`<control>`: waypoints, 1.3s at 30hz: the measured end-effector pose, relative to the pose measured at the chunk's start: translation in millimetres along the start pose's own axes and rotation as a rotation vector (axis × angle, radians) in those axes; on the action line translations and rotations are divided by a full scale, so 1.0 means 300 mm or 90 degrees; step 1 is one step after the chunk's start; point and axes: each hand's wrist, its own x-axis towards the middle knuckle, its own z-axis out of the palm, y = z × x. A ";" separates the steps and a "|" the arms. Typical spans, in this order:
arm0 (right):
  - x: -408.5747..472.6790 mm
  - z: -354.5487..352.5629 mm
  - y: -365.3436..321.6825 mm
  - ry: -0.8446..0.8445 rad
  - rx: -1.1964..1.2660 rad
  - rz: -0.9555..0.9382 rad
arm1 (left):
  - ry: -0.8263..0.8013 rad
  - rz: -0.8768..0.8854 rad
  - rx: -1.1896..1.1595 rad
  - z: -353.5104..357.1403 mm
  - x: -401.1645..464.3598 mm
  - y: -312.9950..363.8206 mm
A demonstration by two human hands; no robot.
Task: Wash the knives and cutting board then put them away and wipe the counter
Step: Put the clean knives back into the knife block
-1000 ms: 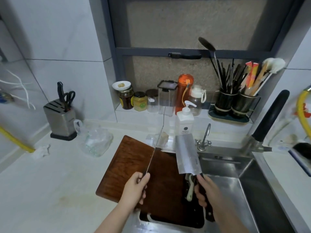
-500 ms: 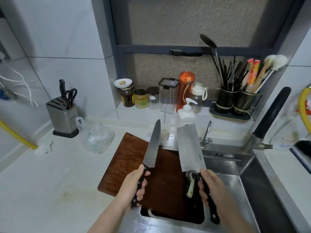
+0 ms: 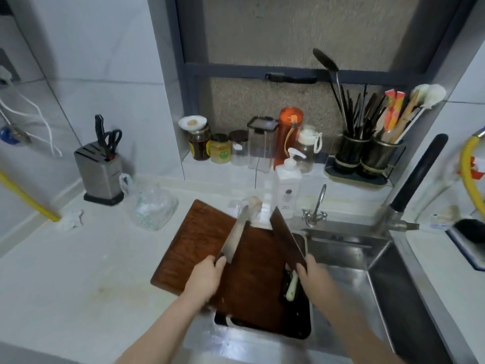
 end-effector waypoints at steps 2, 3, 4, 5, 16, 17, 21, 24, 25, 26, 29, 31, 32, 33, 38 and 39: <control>-0.017 -0.029 -0.018 0.064 0.117 -0.038 | 0.070 0.043 -0.090 0.001 -0.009 -0.001; -0.035 -0.046 -0.034 0.093 0.168 -0.067 | 0.111 0.068 -0.110 -0.010 -0.017 0.010; -0.042 -0.060 -0.048 0.113 0.186 -0.094 | 0.134 0.093 -0.100 -0.025 -0.019 0.021; -0.036 -0.066 -0.056 0.123 0.179 -0.106 | 0.137 0.088 -0.084 -0.035 -0.021 0.029; -0.002 0.021 0.003 -0.036 0.315 -0.004 | -0.057 -0.117 -0.476 -0.041 -0.091 0.042; -0.002 0.013 -0.014 -0.064 0.417 0.020 | -0.066 -0.133 -0.547 -0.042 -0.103 0.049; -0.007 0.000 -0.068 -0.180 0.675 0.074 | -0.030 -0.149 -0.699 -0.044 -0.139 0.042; -0.018 0.006 -0.093 -0.225 0.679 0.029 | 0.010 -0.160 -0.767 -0.046 -0.170 0.004; -0.020 0.014 -0.104 -0.231 0.668 0.006 | 0.028 -0.164 -0.785 -0.054 -0.187 -0.010; -0.018 0.024 -0.117 -0.238 0.655 -0.019 | 0.048 -0.167 -0.796 -0.062 -0.206 -0.022; -0.018 0.051 -0.172 -0.271 0.613 -0.064 | 0.097 -0.167 -0.794 -0.105 -0.264 -0.061; -0.029 0.067 -0.223 -0.309 0.580 -0.082 | 0.131 -0.157 -0.782 -0.155 -0.298 -0.094; -0.038 0.074 -0.254 -0.331 0.567 -0.091 | 0.147 -0.149 -0.776 -0.182 -0.312 -0.110; -0.047 0.083 -0.288 -0.350 0.557 -0.097 | 0.162 -0.143 -0.771 -0.211 -0.324 -0.128; -0.088 0.162 -0.478 -0.396 0.528 -0.130 | 0.204 -0.121 -0.790 -0.353 -0.352 -0.234; -0.095 0.181 -0.518 -0.396 0.525 -0.133 | 0.206 -0.117 -0.794 -0.385 -0.351 -0.259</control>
